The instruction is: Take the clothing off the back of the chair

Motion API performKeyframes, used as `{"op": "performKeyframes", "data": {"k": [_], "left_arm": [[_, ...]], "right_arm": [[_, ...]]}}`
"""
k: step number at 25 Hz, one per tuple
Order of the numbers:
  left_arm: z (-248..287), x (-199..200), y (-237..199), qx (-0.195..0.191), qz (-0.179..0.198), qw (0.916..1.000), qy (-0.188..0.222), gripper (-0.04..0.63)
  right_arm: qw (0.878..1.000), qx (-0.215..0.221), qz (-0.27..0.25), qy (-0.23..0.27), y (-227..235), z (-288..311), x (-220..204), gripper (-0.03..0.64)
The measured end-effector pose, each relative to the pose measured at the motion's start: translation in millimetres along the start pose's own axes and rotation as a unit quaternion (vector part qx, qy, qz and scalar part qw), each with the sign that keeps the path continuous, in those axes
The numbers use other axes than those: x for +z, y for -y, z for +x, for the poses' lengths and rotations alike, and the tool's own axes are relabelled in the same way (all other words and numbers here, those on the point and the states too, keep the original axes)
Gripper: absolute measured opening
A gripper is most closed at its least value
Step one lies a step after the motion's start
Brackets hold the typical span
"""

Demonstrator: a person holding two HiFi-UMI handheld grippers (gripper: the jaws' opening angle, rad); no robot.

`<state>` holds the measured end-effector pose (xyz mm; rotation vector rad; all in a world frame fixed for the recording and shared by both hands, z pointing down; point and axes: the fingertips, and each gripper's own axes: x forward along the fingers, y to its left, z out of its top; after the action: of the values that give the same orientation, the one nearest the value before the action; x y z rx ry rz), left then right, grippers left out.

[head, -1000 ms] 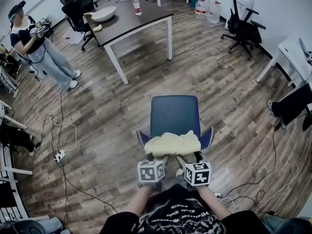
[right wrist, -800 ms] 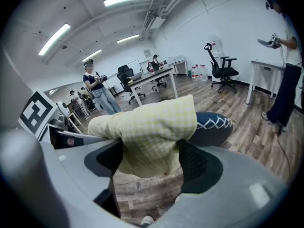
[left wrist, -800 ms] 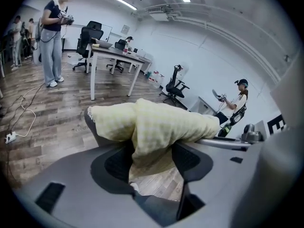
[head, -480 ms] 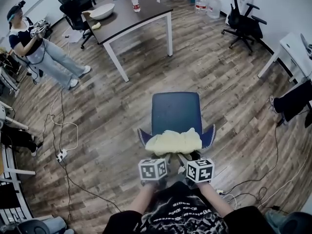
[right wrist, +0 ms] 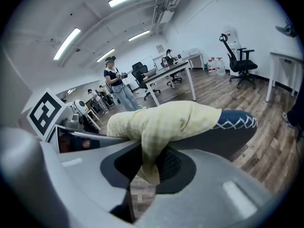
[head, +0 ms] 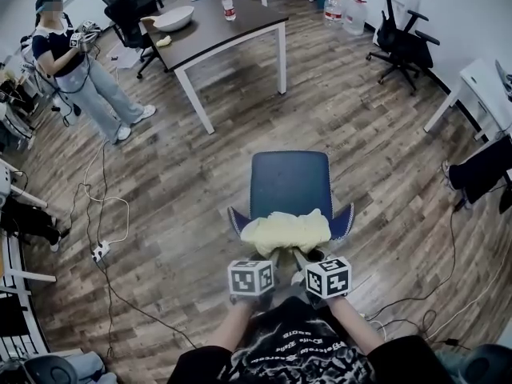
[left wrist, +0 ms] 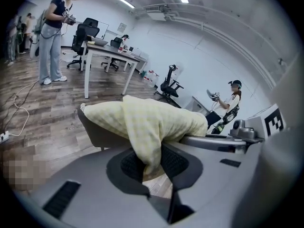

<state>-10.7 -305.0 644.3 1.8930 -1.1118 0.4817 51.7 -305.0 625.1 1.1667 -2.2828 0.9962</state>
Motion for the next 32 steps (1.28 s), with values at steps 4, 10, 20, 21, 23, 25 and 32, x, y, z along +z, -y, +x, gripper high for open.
{"op": "performKeyframes", "data": {"k": [4, 10, 20, 21, 23, 25, 32], "left_arm": [[-11.1, 3.4, 7.3, -0.023, 0.009, 0.9994, 0.026, 0.072], [-30.7, -1.7, 16.4, -0.042, 0.034, 0.998, 0.033, 0.069], [-81.4, -19.2, 28.3, -0.066, 0.077, 0.9912, 0.085, 0.071], [-85.6, -22.8, 28.2, -0.065, 0.079, 0.9912, 0.084, 0.071], [-93.9, -31.7, 28.2, -0.057, 0.088, 0.9909, 0.085, 0.071], [-103.4, -37.1, 29.1, -0.059, 0.098, 0.9891, 0.093, 0.071], [-130.3, -59.3, 31.8, -0.078, 0.114, 0.9855, 0.098, 0.071]], "right_arm": [[0.999, -0.009, -0.022, 0.022, -9.8, -6.4, 7.0, 0.06], [0.998, -0.018, -0.03, 0.046, -29.3, -20.3, 5.2, 0.06], [0.995, -0.035, -0.045, 0.087, -66.0, -56.4, -5.5, 0.06], [0.994, -0.037, -0.045, 0.089, -70.1, -58.8, -9.0, 0.06], [0.994, -0.042, -0.046, 0.093, -78.2, -65.6, -19.0, 0.06], [0.992, -0.049, -0.049, 0.101, -87.1, -73.0, -24.9, 0.06], [0.99, -0.067, -0.045, 0.117, -111.0, -90.4, -46.0, 0.06]]}}
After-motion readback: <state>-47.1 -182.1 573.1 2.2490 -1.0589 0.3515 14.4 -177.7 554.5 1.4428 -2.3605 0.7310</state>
